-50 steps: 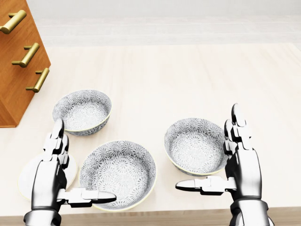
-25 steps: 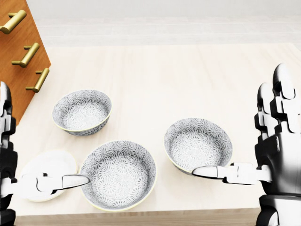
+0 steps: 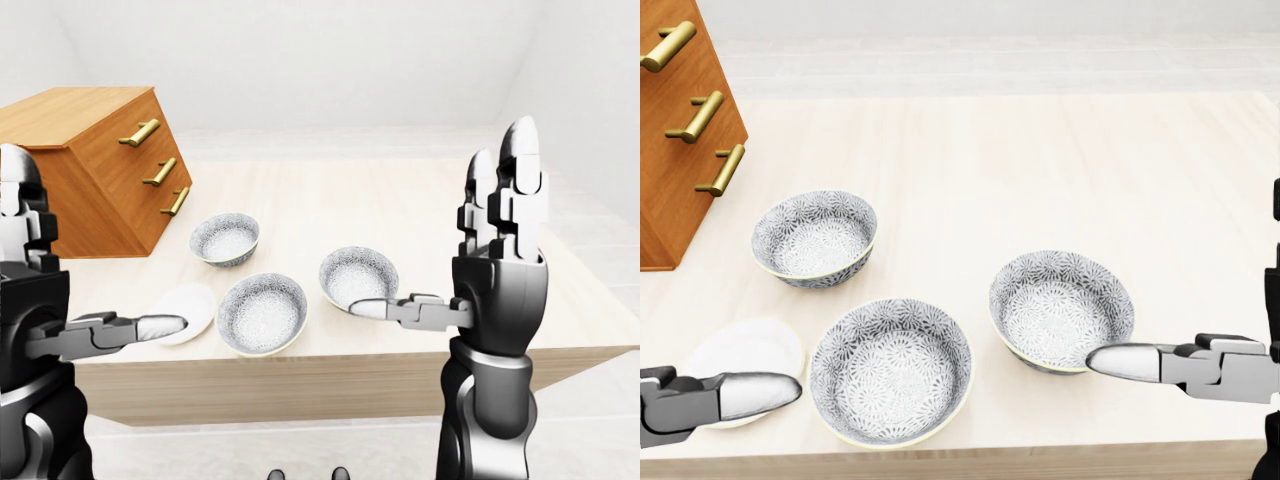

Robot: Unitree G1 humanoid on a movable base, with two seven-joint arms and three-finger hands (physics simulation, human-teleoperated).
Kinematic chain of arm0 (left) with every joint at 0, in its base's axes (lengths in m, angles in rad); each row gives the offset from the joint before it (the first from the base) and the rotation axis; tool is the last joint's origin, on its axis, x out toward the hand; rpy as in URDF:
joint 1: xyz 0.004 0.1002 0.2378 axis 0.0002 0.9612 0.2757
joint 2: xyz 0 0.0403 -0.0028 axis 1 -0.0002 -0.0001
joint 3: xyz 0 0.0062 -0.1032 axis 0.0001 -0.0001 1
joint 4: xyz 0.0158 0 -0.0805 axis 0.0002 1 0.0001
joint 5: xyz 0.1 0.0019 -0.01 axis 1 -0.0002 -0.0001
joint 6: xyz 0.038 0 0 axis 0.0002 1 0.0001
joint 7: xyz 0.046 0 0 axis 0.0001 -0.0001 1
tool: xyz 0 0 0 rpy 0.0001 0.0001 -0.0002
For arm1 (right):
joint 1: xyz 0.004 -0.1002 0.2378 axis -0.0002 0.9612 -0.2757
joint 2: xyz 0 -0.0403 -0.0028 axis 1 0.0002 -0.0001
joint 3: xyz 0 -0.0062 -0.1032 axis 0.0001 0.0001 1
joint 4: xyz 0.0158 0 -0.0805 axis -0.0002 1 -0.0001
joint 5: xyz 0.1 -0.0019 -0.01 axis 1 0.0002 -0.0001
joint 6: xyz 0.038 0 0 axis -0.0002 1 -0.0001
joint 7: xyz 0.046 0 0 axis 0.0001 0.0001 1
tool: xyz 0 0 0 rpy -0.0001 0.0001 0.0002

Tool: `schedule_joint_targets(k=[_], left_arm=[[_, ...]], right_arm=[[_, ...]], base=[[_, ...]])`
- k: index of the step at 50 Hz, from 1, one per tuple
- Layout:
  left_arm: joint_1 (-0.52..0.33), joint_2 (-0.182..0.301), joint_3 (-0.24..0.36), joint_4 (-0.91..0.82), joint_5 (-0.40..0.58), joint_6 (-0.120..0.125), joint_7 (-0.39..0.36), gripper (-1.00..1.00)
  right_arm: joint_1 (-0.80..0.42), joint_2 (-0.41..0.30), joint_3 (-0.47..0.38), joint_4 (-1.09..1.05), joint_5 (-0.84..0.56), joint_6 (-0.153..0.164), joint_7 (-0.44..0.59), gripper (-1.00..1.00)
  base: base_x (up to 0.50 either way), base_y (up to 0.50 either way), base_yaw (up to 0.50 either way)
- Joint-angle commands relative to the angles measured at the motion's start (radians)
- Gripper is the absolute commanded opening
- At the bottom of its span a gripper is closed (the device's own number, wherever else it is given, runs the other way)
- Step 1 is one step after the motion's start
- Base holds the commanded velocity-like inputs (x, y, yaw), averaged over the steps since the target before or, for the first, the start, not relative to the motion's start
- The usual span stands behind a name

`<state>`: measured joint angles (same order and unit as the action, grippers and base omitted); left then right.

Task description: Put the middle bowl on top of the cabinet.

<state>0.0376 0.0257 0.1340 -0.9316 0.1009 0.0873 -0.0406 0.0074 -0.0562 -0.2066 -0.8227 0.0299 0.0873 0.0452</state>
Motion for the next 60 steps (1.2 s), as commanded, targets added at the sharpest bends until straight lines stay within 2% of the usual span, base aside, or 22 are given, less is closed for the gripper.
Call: schedule_joint_targets(k=[1, 9, 20, 27, 34, 35, 36, 37, 38, 40, 41, 49, 57, 60], left_arm=[[-0.029, 0.004, -0.005, -0.078, 0.014, 0.0, -0.003, 1.0], [-0.028, -0.001, 0.005, -0.07, 0.017, 0.0, 0.002, 1.0], [-0.01, -0.005, -0.012, -0.048, 0.026, 0.0, 0.007, 1.0], [-0.014, -0.004, 0.008, -0.044, 0.031, 0.0, 0.012, 1.0], [-0.021, -0.004, 0.018, -0.053, 0.018, 0.0, 0.01, 1.0], [-0.037, -0.032, 0.058, -0.07, -0.018, 0.0, 0.016, 1.0], [-0.038, -0.029, 0.059, -0.07, -0.023, 0.0, 0.02, 1.0], [-0.044, -0.002, 0.037, -0.055, -0.012, 0.0, 0.01, 1.0], [-0.04, 0.001, 0.026, -0.055, 0.003, 0.0, 0.023, 1.0], [-0.03, -0.027, 0.049, -0.084, -0.045, 0.0, 0.013, 1.0], [-0.031, -0.016, 0.043, -0.076, -0.039, 0.0, 0.015, 1.0], [-0.013, -0.006, 0.043, -0.051, -0.044, 0.0, 0.021, 1.0], [-0.017, 0.002, 0.054, -0.061, -0.043, 0.0, 0.014, 1.0], [0.005, -0.001, 0.02, -0.04, -0.019, 0.0, 0.025, 1.0]], right_arm=[[-0.009, -0.02, -0.013, -0.038, -0.029, 0.0, 0.013, 1.0], [-0.002, -0.001, -0.027, -0.039, -0.022, 0.0, 0.02, 1.0], [0.006, 0.0, 0.0, -0.093, -0.042, 0.0, 0.024, 1.0], [-0.036, -0.004, -0.04, -0.125, 0.007, 0.0, 0.02, 1.0], [-0.015, -0.002, -0.027, -0.101, 0.006, 0.0, 0.02, 1.0], [-0.017, -0.004, -0.027, -0.098, 0.005, 0.0, 0.02, 1.0], [-0.017, -0.004, -0.027, -0.098, 0.005, 0.0, 0.02, 1.0], [-0.017, -0.005, -0.025, -0.101, 0.002, 0.0, 0.019, 1.0], [-0.015, -0.005, -0.022, -0.104, -0.001, 0.0, 0.019, 1.0], [-0.009, -0.007, -0.016, -0.093, -0.012, 0.0, 0.022, 1.0], [-0.005, -0.003, -0.012, -0.086, -0.002, 0.0, 0.031, 1.0], [0.006, -0.007, 0.016, -0.123, -0.037, 0.0, 0.045, 1.0], [-0.005, -0.001, -0.012, -0.118, -0.026, 0.0, 0.051, 1.0], [0.01, 0.0, -0.003, -0.112, -0.034, 0.0, 0.057, 1.0]], base=[[0.0, 0.0, 0.0], [0.0, 0.0, 0.0], [0.0, 0.0, 0.0], [0.0, 0.0, 0.0], [0.0, 0.0, 0.0], [0.0, 0.0, 0.0], [0.0, 0.0, 0.0], [0.0, 0.0, 0.0], [0.0, 0.0, 0.0], [0.0, 0.0, 0.0], [0.0, 0.0, 0.0], [0.04, 0.49, 0.0], [0.04, 0.5, 0.0], [0.04, 0.5, 0.0]])
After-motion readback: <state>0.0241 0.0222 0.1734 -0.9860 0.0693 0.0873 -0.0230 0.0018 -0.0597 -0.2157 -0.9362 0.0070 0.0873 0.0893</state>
